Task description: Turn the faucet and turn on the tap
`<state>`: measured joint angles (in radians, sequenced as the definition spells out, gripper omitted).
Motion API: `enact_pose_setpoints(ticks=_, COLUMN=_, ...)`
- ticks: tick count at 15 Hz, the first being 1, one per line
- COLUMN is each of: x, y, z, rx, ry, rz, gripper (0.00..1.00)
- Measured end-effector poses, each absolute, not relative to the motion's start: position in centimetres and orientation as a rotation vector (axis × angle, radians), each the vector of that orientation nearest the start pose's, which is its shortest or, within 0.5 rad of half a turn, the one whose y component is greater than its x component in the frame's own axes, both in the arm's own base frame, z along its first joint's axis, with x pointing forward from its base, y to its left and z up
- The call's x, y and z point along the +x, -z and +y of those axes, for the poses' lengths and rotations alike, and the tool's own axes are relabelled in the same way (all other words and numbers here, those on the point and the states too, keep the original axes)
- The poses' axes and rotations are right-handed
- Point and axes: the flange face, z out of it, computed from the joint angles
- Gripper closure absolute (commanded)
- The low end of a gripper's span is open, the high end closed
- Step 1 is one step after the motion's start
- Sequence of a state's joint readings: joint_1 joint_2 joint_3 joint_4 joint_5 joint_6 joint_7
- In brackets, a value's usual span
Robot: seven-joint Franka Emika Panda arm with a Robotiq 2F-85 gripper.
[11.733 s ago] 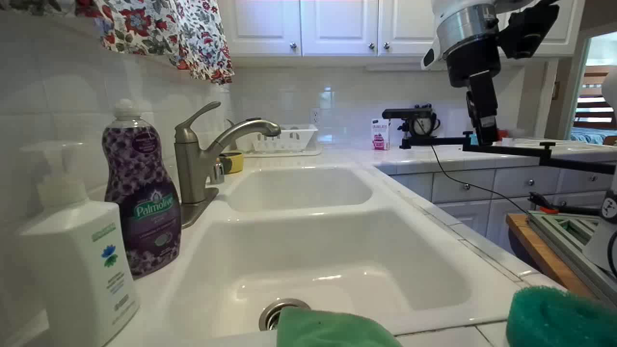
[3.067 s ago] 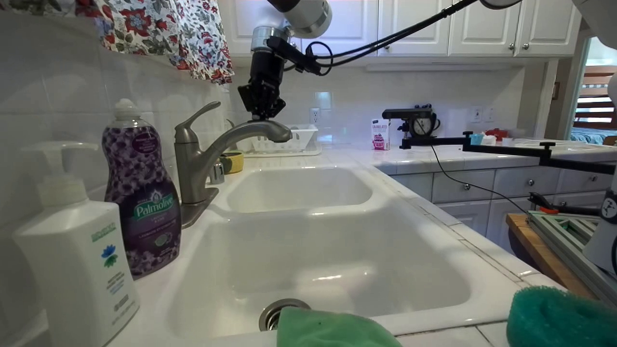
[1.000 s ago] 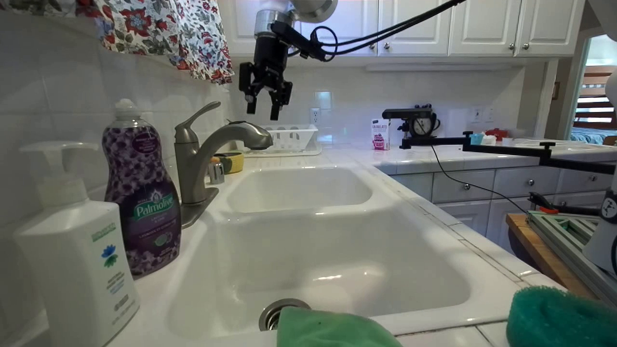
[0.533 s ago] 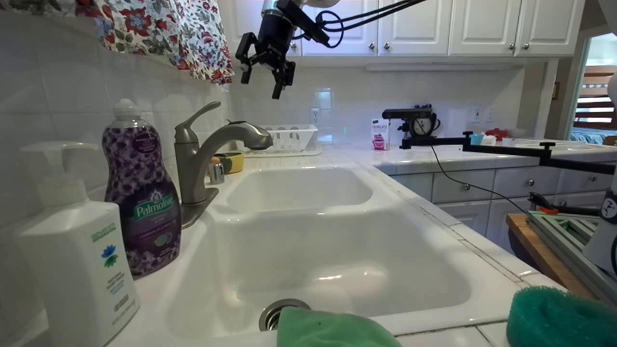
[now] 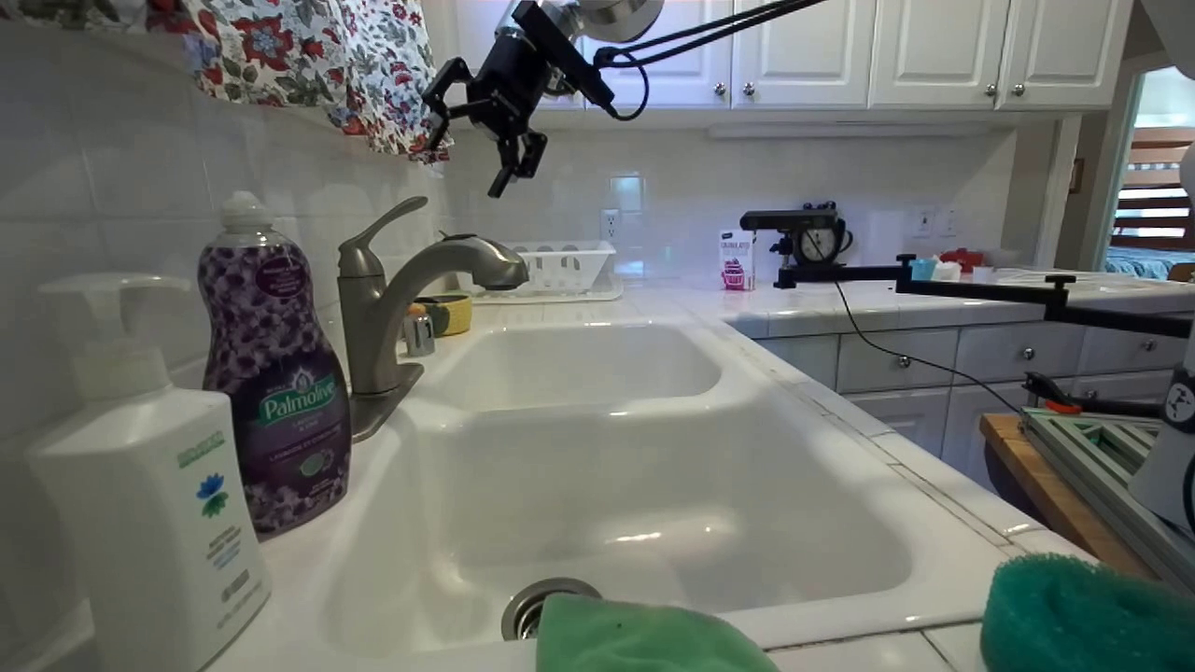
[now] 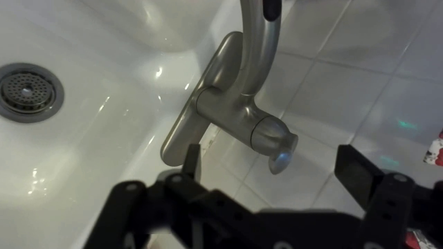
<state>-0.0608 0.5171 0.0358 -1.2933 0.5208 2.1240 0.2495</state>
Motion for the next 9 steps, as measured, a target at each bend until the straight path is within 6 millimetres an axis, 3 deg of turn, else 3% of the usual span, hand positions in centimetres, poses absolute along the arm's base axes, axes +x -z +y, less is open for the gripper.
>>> enact_pose_setpoints(ticks=3, x=74.9, y=-46.9, z=-0.2, rx=-2.466, ry=0.357, rz=0.664, gripper=0.03)
enact_pose_setpoints(ticks=5, x=75.3, y=-45.9, z=-0.1, rx=-2.438, ry=0.37, rz=0.674, gripper=0.16)
enact_pose_setpoints(ticks=6, x=75.5, y=-45.6, z=0.0, rx=-2.425, ry=0.377, rz=0.676, gripper=0.3)
enact_pose_setpoints(ticks=9, x=75.8, y=-45.5, z=0.2, rx=-2.391, ry=0.392, rz=0.676, gripper=0.56)
